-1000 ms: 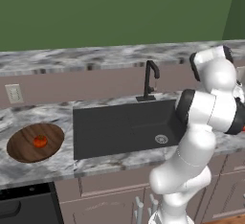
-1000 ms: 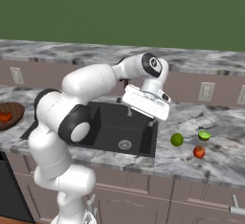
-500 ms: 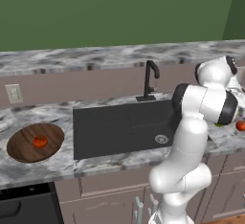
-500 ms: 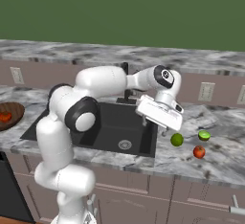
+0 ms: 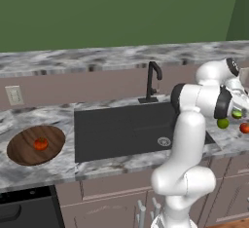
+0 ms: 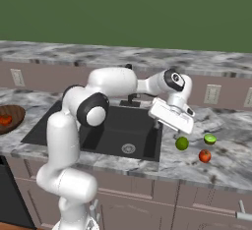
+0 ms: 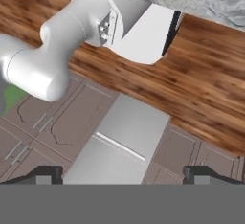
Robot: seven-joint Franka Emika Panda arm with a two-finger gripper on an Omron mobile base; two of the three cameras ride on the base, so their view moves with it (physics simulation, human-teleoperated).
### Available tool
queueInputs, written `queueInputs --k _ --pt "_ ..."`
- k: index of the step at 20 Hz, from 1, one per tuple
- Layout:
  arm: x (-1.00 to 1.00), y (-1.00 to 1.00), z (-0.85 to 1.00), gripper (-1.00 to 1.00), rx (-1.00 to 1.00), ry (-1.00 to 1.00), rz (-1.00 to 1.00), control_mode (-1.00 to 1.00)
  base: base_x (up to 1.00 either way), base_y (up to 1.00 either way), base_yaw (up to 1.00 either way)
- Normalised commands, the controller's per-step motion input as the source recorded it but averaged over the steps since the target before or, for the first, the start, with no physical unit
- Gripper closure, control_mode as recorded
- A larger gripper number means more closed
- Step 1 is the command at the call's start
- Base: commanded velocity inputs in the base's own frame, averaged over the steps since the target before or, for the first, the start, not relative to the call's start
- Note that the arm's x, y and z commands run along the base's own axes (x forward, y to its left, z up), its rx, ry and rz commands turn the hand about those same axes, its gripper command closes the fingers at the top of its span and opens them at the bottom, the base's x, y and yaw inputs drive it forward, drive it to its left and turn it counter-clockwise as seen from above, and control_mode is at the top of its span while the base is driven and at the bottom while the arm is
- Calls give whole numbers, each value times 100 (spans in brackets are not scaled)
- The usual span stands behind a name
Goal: There is a mixed pile of frozen fruits and vegetables on the counter. Locate all the frozen vegetables and place the items in a bowl on the counter. Take all the frozen fruits and defrost them in a running sink.
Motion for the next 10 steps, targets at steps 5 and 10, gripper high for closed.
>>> queueInputs --k 5,10 --pt "19 -10 -34 -100 8 -6 0 -100 0 0 0" --pt "21 -9 -22 -100 2 -20 0 -100 0 0 0"
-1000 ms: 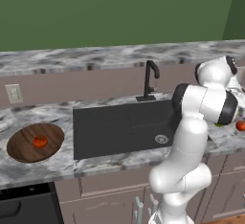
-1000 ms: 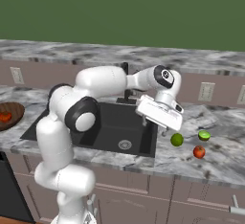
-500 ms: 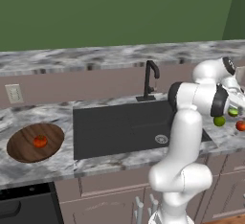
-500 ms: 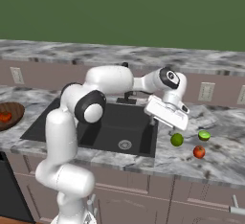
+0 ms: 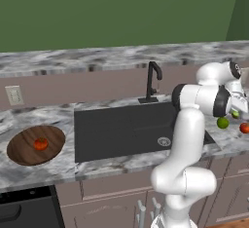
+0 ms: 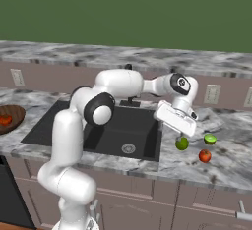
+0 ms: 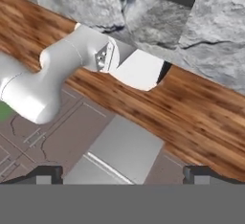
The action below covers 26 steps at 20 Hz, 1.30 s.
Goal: There is a mixed pile of frozen fruits and vegetables on the counter. Locate all the frozen vegetables and place the items in a bowl on the counter. Take all the frozen fruits and defrost them in a running sink.
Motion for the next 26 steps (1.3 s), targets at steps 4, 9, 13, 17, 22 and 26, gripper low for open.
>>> queueInputs --k 4,9,13,17,22,26 --pt "13 -1 1 -100 -4 -26 0 -100 0 0 0" --pt "20 -1 -10 -100 -11 -26 1 -100 0 0 0" --pt "37 -5 -39 -100 -12 -24 4 -100 0 0 0" --pt "36 -17 -41 -100 -13 -20 3 -100 0 0 0" --pt "27 -39 -29 -100 -12 -18 2 -100 0 0 0" --pt "32 -28 -13 -100 -3 -18 0 -100 0 0 0"
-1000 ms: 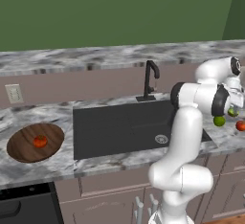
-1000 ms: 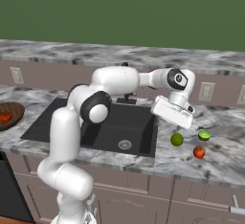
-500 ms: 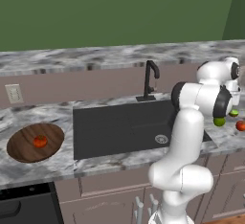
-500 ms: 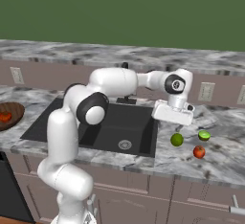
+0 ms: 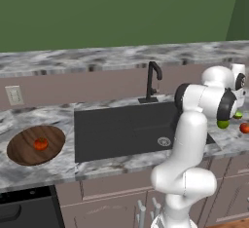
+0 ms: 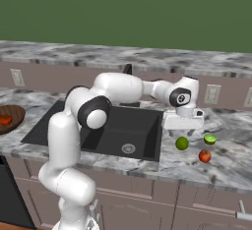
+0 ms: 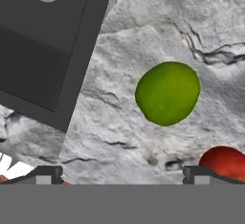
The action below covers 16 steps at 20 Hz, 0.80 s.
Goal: There is a mixed pile of frozen fruits and vegetables on the counter. Locate all the frozen vegetables and place the items in a bowl on the counter. Take all the frozen fruits and defrost them in a running sink.
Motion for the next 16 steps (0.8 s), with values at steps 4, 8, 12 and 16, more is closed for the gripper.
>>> queueInputs --k 4,8,12,16 --pt "45 -8 -1 -100 0 2 2 -100 0 0 0" --pt "60 0 0 -100 0 11 1 -100 0 0 0" --pt "37 -10 -2 -100 0 2 5 -100 0 0 0" --pt "19 -30 -28 -100 0 -10 6 -100 0 0 0"
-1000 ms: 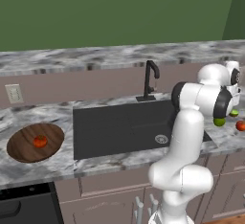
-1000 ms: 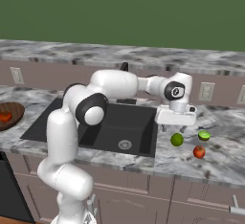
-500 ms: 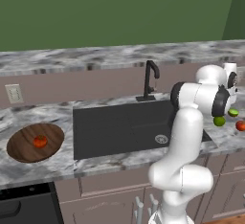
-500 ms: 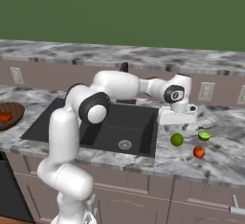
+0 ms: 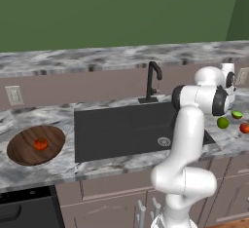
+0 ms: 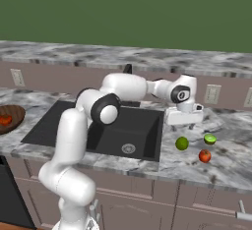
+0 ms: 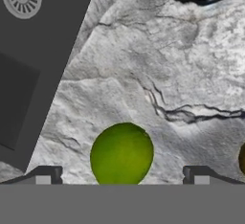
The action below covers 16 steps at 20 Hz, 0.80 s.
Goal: There is a mixed pile of frozen fruits and vegetables on the counter. Locate all the frozen vegetables and place the items in a bowl on the counter. Take all the frozen fruits and defrost them in a running sink.
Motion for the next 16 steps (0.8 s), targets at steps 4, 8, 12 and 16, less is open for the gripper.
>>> queueInputs --k 4,8,12,16 --pt "4 -18 -23 -100 0 -9 5 -100 0 0 0" --pt "-10 14 -4 -100 0 5 1 -100 0 0 0" --pt "-8 26 0 -100 -1 8 0 -100 0 0 0" --pt "-3 4 -7 -100 0 3 0 -100 0 0 0"
